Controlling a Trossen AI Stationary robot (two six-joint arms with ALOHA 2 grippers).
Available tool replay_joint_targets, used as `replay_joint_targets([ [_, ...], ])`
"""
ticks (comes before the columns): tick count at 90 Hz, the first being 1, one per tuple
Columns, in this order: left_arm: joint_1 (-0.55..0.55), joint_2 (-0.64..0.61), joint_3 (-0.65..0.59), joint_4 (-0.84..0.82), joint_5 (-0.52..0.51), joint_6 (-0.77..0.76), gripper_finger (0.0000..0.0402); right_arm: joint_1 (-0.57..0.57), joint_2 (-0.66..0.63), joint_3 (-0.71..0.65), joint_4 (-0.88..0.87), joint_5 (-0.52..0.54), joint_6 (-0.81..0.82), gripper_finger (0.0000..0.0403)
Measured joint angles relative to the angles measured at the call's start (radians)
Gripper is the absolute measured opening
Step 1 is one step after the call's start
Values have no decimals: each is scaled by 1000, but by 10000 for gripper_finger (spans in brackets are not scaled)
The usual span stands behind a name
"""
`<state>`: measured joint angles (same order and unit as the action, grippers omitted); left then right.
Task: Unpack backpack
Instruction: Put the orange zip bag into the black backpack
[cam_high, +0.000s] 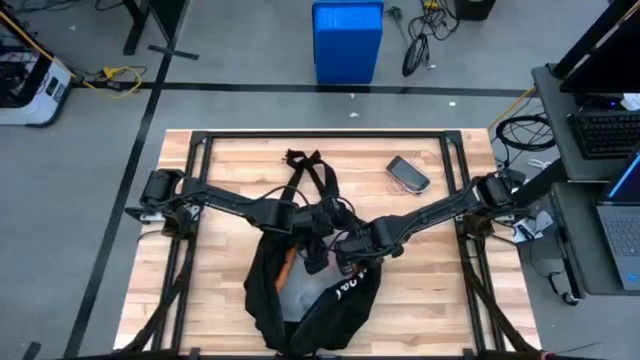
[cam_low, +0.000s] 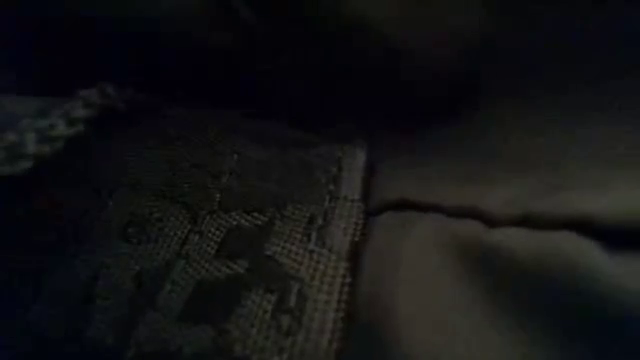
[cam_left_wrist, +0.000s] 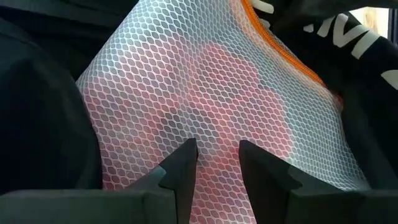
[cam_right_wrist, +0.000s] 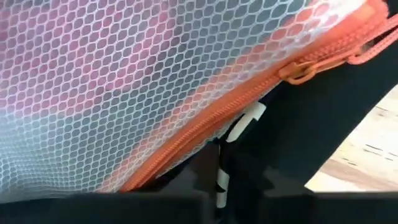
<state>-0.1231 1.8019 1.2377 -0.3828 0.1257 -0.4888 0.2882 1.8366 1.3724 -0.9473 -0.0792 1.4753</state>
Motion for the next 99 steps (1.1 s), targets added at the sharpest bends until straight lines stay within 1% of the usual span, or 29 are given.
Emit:
replay_joint_targets([
  [13,-1,0,6,-4,1,2,112,9,-15,27,5,5,-3,1],
  [22,-1,2,17,10,21,33,112,24,-45,75,-17,44,7,0],
  [32,-1,2,30,0,32,44,112,44,-86,130,-33,136,35,0],
  [44,4,0,33,-115,38,-54,112,50,-144,199,-65,244,73,0],
  [52,3,-3,34,-182,48,-54,112,55,-168,240,-115,286,54,0],
  [62,0,-2,34,-189,48,-25,112,44,-203,275,-136,290,-6,0],
  [77,17,5,31,-149,40,-3,112,21,-242,296,-133,293,-61,0],
  [91,29,0,29,-68,33,-2,112,4,-263,308,-124,293,-97,0],
  [99,42,-24,29,-58,78,-20,112,-1,-265,308,-128,291,-119,0],
])
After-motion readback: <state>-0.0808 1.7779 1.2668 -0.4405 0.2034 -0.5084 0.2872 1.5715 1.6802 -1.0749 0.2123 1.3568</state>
